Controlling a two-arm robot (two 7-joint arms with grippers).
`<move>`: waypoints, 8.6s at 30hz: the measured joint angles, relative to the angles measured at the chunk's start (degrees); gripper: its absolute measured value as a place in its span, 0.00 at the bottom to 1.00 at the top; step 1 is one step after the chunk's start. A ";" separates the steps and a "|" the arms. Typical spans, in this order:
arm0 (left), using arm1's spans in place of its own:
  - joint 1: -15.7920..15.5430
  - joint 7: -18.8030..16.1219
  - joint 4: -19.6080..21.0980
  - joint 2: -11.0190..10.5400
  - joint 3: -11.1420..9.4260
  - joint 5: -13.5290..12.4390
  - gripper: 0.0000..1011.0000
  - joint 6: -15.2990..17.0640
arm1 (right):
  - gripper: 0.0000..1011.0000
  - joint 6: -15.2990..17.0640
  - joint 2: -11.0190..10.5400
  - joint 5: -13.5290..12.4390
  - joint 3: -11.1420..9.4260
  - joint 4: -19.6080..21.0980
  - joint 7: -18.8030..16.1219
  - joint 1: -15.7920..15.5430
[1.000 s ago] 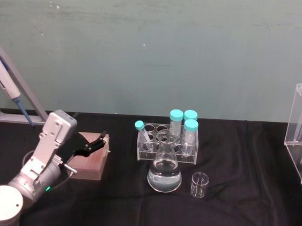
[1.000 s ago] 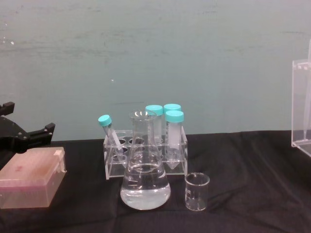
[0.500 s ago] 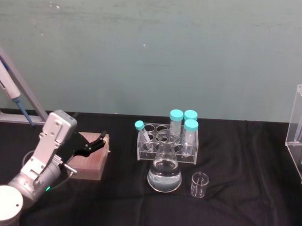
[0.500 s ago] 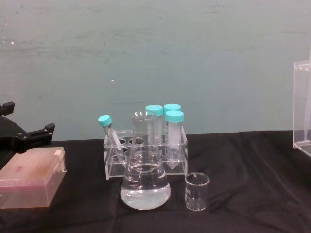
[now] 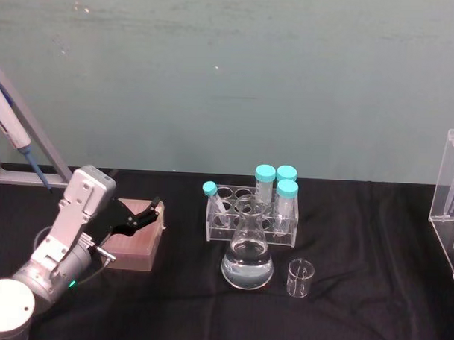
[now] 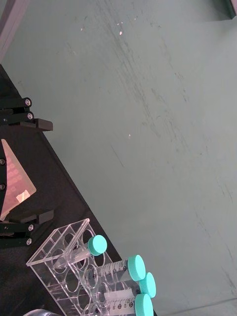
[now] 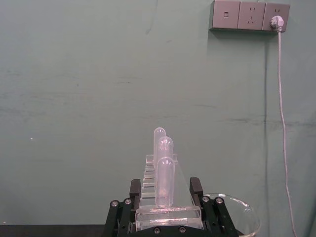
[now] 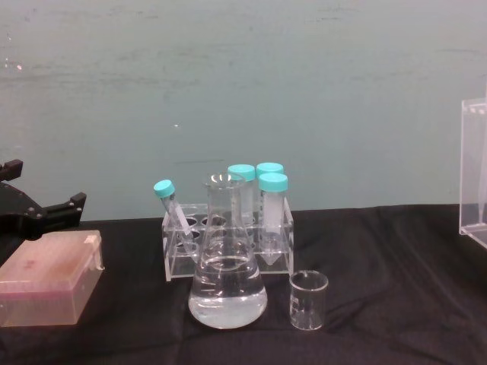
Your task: Place the experimental apparatus aside using one hand.
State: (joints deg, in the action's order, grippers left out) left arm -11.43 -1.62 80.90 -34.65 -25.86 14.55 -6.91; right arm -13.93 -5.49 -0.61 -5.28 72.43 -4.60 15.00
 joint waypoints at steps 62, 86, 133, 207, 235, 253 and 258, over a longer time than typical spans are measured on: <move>0.00 0.00 0.00 0.00 0.00 0.00 0.99 0.00 | 0.61 4.44 0.90 -2.44 -0.88 3.16 -0.14 -2.96; 0.00 0.00 0.00 0.00 0.00 0.00 0.99 0.00 | 0.65 4.16 0.84 -2.34 -0.79 2.91 -0.14 -2.85; 0.00 0.00 0.00 0.00 0.00 0.00 0.99 0.00 | 0.99 4.02 0.84 -1.70 -0.78 3.72 0.49 -3.34; 0.00 0.00 0.00 0.00 0.00 0.00 0.99 0.00 | 0.99 -4.08 -3.13 0.88 2.22 12.74 -4.82 -6.27; 0.00 0.00 0.00 0.00 0.00 0.00 0.99 0.00 | 0.99 -2.41 -12.18 -13.11 9.85 5.74 -23.79 -0.99; 0.00 0.00 0.00 0.00 0.00 0.00 0.99 0.00 | 0.99 0.56 -17.52 -16.32 16.09 -0.08 -33.04 2.91; 0.00 0.00 0.00 0.00 0.00 0.00 0.99 0.00 | 0.99 1.00 -18.32 -15.99 17.75 -1.28 -34.00 3.82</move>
State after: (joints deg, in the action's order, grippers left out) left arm -11.43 -1.62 80.90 -34.65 -25.86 14.55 -6.91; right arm -12.92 -23.81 -16.60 12.47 71.16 -38.59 18.81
